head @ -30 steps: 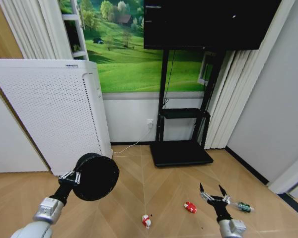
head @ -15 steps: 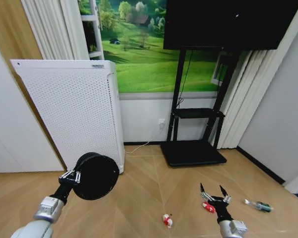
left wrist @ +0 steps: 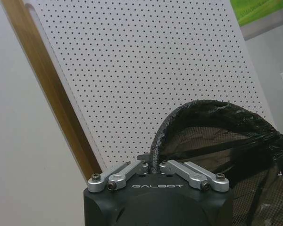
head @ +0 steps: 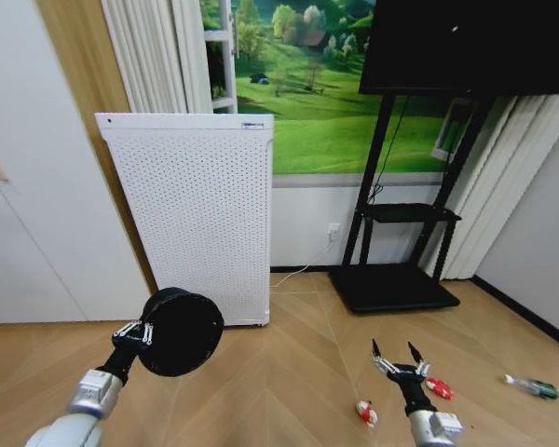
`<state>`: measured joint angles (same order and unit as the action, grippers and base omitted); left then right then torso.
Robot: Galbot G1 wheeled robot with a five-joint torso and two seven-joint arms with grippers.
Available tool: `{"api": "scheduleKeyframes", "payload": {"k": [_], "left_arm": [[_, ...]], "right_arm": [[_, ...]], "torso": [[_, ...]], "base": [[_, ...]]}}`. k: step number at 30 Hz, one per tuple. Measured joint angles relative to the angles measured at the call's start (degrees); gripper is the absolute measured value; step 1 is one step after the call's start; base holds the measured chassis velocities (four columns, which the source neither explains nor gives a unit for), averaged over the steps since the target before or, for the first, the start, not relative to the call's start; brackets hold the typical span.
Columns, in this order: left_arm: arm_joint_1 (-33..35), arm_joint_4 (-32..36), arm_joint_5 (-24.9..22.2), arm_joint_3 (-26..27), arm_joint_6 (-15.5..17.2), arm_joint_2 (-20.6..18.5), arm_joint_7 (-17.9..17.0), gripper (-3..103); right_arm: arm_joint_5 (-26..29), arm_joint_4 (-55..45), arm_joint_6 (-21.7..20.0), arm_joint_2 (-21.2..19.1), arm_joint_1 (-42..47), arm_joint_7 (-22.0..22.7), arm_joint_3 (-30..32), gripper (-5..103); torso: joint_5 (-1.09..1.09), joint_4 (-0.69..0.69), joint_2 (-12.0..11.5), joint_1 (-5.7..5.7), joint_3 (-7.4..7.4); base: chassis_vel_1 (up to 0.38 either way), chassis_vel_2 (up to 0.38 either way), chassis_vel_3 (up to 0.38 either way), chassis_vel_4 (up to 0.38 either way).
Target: Pick up the trash bin and place the garbage on the floor into it.
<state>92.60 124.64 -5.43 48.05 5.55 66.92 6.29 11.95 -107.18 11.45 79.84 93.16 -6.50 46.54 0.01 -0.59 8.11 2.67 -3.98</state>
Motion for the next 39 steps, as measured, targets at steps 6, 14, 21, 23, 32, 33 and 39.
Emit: {"api": "scheduleKeyframes", "payload": {"k": [6,14,21,23,32,33,39], "left_arm": [[-0.8,-0.8,0.0,-1.8,0.0,0.4,-0.3,5],[-1.5,-2.5,0.3,-3.8,-0.2,0.9,-0.5,5],[-2.7,-3.8,0.4,-4.8,-0.1,1.2,-0.6,5],[-2.9,-4.1,0.4,-5.0,-0.1,1.3,-0.6,5],[-3.3,-5.0,0.6,-5.4,-0.1,1.3,-0.6,5],[-3.4,-5.1,0.6,-5.4,0.0,1.3,-0.6,5],[-3.6,-5.7,1.0,-5.4,0.1,1.4,-0.6,5]], "right_arm": [[1.6,2.9,-3.2,-6.3,0.4,1.5,-2.3,100],[8.5,13.1,-6.7,-18.9,1.1,4.3,-9.9,100],[9.7,21.1,-7.9,-22.3,-1.2,5.1,-18.2,100],[10.3,23.4,-8.7,-22.6,-2.9,5.6,-20.8,100],[12.5,30.6,-10.4,-23.1,-10.8,7.9,-29.4,100],[12.6,31.8,-10.4,-23.3,-11.7,7.9,-30.5,100],[12.1,37.0,-10.4,-23.3,-14.5,7.9,-33.7,100]], "torso": [[0.02,-0.07,0.0,0.01,0.00],[-0.01,-0.03,0.0,0.00,0.00],[0.00,-0.07,0.0,0.00,0.00],[0.01,-0.07,0.0,0.00,0.00],[0.00,-0.05,0.0,0.01,0.00],[-0.02,-0.04,0.0,0.00,0.00],[-0.01,-0.05,0.0,0.00,0.00]], "base": [[-0.065,-0.012,0.069,0.037],[-0.009,-0.007,0.007,0.003],[0.000,0.000,0.000,0.000],[0.000,0.000,0.000,0.000],[0.000,0.000,0.000,0.000],[0.000,0.000,0.000,0.000],[0.000,0.000,0.000,0.000]]}}
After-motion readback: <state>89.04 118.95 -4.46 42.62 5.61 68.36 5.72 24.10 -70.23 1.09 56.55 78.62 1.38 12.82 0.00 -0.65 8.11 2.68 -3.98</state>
